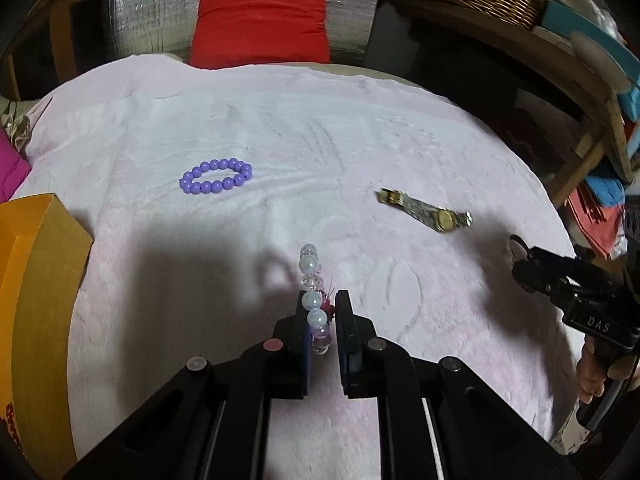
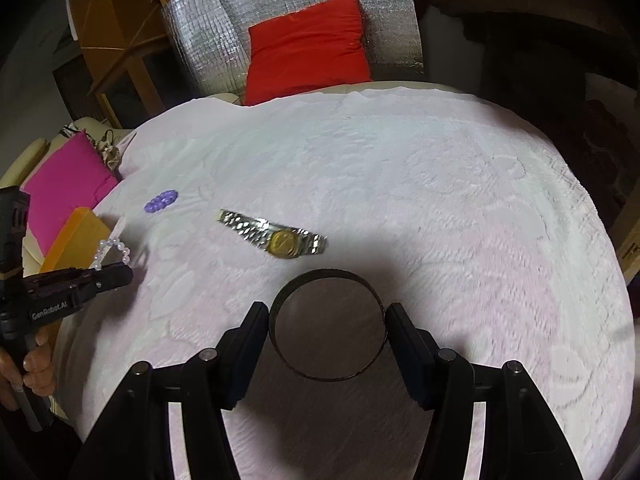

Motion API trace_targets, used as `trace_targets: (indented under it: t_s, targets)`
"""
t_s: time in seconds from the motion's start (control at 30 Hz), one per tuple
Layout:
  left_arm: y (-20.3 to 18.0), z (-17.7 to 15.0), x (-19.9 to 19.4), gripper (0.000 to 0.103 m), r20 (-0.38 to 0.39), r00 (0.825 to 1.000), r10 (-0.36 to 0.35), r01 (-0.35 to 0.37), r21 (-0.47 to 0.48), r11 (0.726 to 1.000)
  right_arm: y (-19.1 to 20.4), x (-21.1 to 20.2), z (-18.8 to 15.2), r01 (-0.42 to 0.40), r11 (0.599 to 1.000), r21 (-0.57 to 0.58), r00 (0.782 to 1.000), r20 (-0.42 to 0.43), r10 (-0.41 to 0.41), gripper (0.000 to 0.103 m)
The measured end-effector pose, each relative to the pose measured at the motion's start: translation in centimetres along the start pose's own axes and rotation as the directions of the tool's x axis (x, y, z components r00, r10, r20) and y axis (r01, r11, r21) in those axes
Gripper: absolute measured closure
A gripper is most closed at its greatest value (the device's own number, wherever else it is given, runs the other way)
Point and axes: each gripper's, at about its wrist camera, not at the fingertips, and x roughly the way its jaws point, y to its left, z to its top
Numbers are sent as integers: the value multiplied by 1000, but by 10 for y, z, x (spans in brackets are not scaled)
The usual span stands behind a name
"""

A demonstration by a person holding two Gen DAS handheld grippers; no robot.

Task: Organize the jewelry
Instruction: 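Carry the silver bangle and pink-white bracelet over the orange box with both tools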

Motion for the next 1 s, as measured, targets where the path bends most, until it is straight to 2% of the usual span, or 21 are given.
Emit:
trace_targets:
  t_s: [0.43,0.77,1.0]
  targets:
    - [2,-29,-24,91,-3,1000,18,-18,-15,1000,41,-20,-13,-27,999,-31,999,25,28,39]
    - [14,-49,-49,91,40,995,92,-91,-32,995,80,-35,-13,-81,996,-26,993,82,83,39]
    - [25,-56,-66,91,74,989,128,-125,-47,991,103,-38,-21,-92,995,-44,991,89,96,39]
